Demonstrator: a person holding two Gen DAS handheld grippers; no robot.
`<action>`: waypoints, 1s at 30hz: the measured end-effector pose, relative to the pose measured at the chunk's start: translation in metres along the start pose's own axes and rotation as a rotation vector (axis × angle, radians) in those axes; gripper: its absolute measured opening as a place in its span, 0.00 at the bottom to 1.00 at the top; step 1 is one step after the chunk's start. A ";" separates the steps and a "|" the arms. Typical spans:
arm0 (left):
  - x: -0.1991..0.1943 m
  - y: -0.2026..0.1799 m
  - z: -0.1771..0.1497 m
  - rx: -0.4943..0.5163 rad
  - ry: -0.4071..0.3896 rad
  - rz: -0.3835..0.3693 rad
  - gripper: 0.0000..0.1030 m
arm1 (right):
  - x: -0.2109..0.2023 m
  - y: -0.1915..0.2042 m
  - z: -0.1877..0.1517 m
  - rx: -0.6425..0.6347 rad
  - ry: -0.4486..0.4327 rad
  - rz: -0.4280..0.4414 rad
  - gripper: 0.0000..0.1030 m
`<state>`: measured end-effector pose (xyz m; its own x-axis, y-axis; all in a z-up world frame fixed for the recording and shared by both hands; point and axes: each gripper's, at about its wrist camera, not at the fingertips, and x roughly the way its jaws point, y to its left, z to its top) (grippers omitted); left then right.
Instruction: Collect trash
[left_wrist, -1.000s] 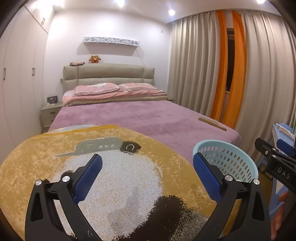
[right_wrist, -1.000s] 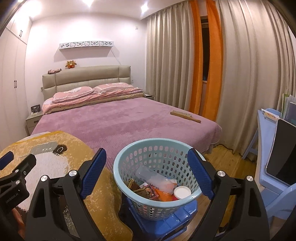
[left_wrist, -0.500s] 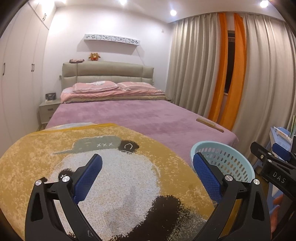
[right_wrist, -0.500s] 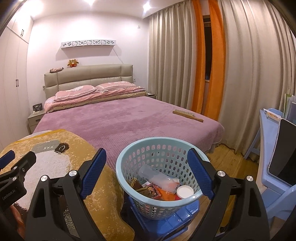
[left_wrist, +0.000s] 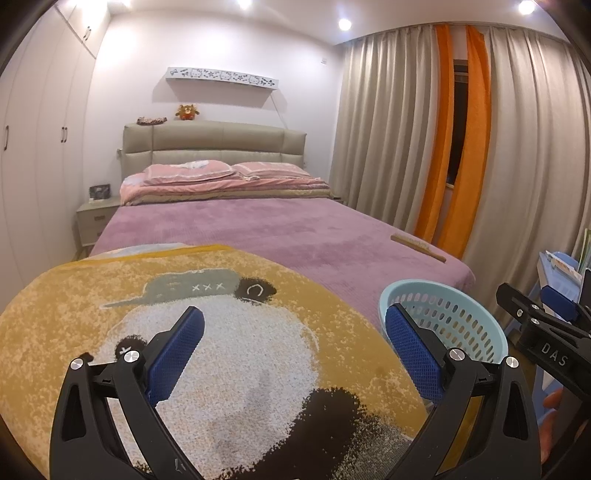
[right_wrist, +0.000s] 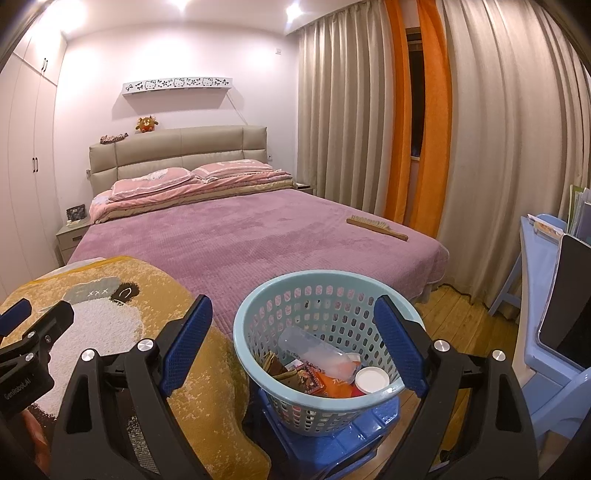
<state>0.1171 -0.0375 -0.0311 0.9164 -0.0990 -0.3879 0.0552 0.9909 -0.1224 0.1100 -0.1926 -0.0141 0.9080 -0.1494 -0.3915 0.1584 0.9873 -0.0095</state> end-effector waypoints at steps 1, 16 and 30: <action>0.000 0.000 0.000 -0.001 0.001 0.000 0.93 | 0.000 0.000 0.000 0.000 0.001 0.001 0.82; -0.001 0.001 0.001 -0.001 0.012 -0.012 0.93 | 0.003 -0.001 -0.002 0.007 0.009 0.009 0.82; -0.001 -0.002 0.001 0.034 -0.003 0.017 0.93 | 0.003 0.001 -0.003 0.005 0.009 0.010 0.82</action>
<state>0.1166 -0.0392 -0.0292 0.9184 -0.0821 -0.3870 0.0535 0.9950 -0.0843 0.1110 -0.1922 -0.0182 0.9062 -0.1388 -0.3994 0.1510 0.9885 -0.0008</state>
